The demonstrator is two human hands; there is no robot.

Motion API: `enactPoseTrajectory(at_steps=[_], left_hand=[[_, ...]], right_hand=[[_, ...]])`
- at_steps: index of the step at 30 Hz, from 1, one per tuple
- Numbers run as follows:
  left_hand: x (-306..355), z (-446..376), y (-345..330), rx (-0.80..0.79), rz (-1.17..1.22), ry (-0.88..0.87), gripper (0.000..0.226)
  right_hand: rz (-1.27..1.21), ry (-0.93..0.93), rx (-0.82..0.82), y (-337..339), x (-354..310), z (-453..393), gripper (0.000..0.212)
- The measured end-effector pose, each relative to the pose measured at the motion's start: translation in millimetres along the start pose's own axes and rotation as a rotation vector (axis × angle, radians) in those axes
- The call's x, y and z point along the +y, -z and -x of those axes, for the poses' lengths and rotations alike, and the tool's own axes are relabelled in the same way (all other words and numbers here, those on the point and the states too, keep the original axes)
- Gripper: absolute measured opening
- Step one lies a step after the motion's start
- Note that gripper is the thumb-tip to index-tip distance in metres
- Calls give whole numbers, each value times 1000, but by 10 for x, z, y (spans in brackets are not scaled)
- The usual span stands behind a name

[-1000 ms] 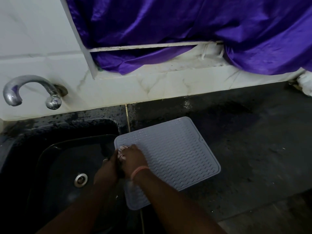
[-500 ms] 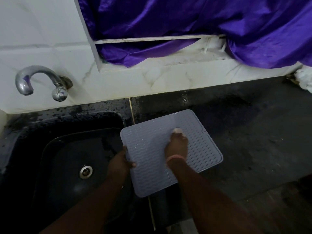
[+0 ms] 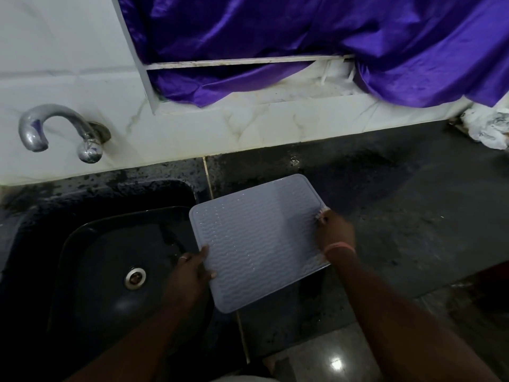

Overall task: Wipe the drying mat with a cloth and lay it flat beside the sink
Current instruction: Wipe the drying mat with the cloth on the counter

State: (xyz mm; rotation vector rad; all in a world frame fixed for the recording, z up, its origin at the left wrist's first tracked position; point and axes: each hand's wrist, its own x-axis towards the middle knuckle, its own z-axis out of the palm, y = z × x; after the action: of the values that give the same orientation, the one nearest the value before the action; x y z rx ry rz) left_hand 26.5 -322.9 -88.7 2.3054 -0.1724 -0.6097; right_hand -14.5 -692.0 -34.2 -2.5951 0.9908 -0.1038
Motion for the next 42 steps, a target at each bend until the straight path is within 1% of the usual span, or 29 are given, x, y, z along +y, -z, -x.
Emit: enactPoseTrajectory(at_steps=[2,4,6,8,10,11,12,14,16,18,20,21,22,23,24,25,26,28,29,30,32,33,34,35,36,38,39,40,42], left_hand=[[-62,-29,40,-96,-24,1,82],[-12,-61,99,-158,-78,-5,90],[-56,-127,102,-174,-121,11,98],[-71,-137,116,-190,-142,9,104],[-100,-129,122,-178,-47,-9,100],[-118,-101,118,-169,-18,-32,98],[-154,-103,95,-126,-52,-55,98],[-162,-38,94,-111,-175,-86,103],[-179,-7,115,-128,-144,-92,117],[-187,2,120,-133,-89,-40,127],[-195,41,87,-116,-116,12,131],[-196,56,72,-106,-90,30,126],[-201,73,54,-101,-36,40,116],[-199,96,36,-91,56,60,98],[-182,122,5,-85,165,112,74],[-167,151,-34,-104,299,172,51],[-174,178,-61,-136,415,234,38],[-157,226,-91,-209,631,339,29],[-161,238,-90,-217,692,367,17],[-156,251,-63,-222,721,387,12],[-185,267,-21,-228,740,423,27],[-186,297,9,-240,721,423,29],[-185,315,26,-265,704,424,28],[-194,320,33,-285,713,415,26],[-215,300,26,-294,740,415,25],[-203,202,64,-194,870,441,27],[-169,145,113,-129,964,458,26],[-128,94,170,-106,1043,463,26],[-56,16,233,-142,1110,457,28]], right_hand=[[44,-7,-24,-132,68,37,27],[58,20,-24,-350,-161,305,29],[-9,69,-29,-581,-503,729,38],[-16,239,-62,-780,-874,1180,48],[-14,480,-188,-892,-1191,1547,55],[-62,567,-274,-886,-1297,1629,54],[-141,618,-336,-862,-1349,1623,46],[-351,542,-392,-672,-1324,1460,26],[-411,424,-281,-434,-1127,1149,21],[-278,268,-109,-185,-787,781,20],[-79,76,3,-9,-360,452,23],[-13,-9,14,2,-217,367,24],[22,-62,4,-35,-152,353,25],[26,-72,-21,-131,-187,420,25],[24,-41,-37,-267,-291,561,25],[11,11,-47,-418,-431,760,27],[-9,90,-53,-599,-593,976,33],[-58,276,-106,-862,-990,1417,47],[-78,384,-161,-939,-1204,1616,48],[-114,476,-254,-972,-1403,1784,44],[-233,552,-458,-905,-1720,1921,30],[-328,518,-523,-832,-1791,1868,23],[-419,492,-529,-776,-1788,1757,20],[-462,468,-471,-717,-1735,1590,19],[-450,431,-362,-668,-1645,1374,20],[-338,292,-151,-562,-1402,897,19],[-253,214,-88,-509,-1297,703,19],[-182,142,-49,-486,-1215,571,19],[-88,59,-51,-562,-1196,505,19]])
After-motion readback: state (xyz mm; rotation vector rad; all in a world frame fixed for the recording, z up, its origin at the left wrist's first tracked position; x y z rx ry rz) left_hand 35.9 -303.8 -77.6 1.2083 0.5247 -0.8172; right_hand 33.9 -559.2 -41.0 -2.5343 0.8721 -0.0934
